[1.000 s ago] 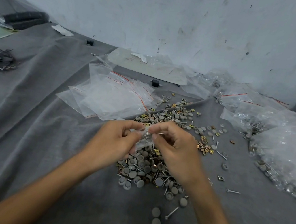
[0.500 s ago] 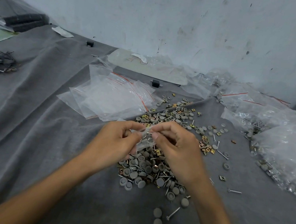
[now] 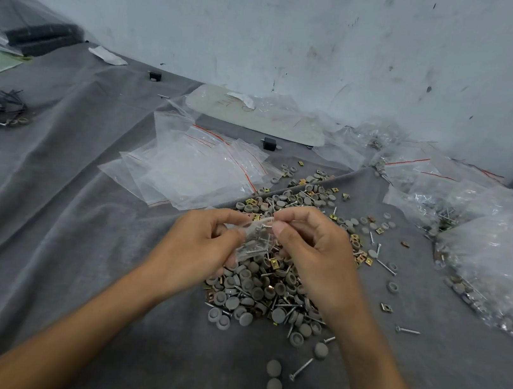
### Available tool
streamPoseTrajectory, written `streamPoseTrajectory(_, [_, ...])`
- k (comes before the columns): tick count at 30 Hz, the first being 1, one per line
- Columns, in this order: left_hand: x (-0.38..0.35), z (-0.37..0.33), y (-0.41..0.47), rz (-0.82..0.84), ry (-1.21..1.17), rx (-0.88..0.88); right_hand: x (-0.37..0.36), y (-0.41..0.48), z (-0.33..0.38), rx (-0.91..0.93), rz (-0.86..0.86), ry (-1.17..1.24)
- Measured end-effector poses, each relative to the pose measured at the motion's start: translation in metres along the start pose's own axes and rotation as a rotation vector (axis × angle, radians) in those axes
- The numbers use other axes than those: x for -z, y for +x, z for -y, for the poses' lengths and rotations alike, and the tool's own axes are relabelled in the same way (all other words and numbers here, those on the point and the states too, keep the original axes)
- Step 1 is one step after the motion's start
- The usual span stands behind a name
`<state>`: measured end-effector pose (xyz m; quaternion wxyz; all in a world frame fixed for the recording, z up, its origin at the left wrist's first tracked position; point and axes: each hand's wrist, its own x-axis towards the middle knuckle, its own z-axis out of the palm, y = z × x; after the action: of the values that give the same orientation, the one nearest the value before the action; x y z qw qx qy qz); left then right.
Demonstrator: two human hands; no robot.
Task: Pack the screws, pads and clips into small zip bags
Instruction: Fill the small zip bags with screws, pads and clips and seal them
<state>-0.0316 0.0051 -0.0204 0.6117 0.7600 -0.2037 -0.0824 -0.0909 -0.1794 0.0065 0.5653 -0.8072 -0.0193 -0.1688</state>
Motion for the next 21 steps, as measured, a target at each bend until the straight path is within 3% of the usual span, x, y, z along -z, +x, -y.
streamPoseTrajectory(8, [0.001, 0.000, 0.000, 0.002, -0.050, 0.016, 0.013, -0.001, 0.002, 0.038, -0.063, -0.091])
streamPoseTrajectory(17, [0.020, -0.010, 0.011, -0.229, -0.263, 0.102, 0.056, 0.001, -0.020, -0.113, -0.089, -0.658])
streamPoseTrajectory(21, [0.019, -0.010, 0.011, -0.218, -0.250, 0.119, 0.052, -0.002, -0.018, -0.112, 0.053, -0.635])
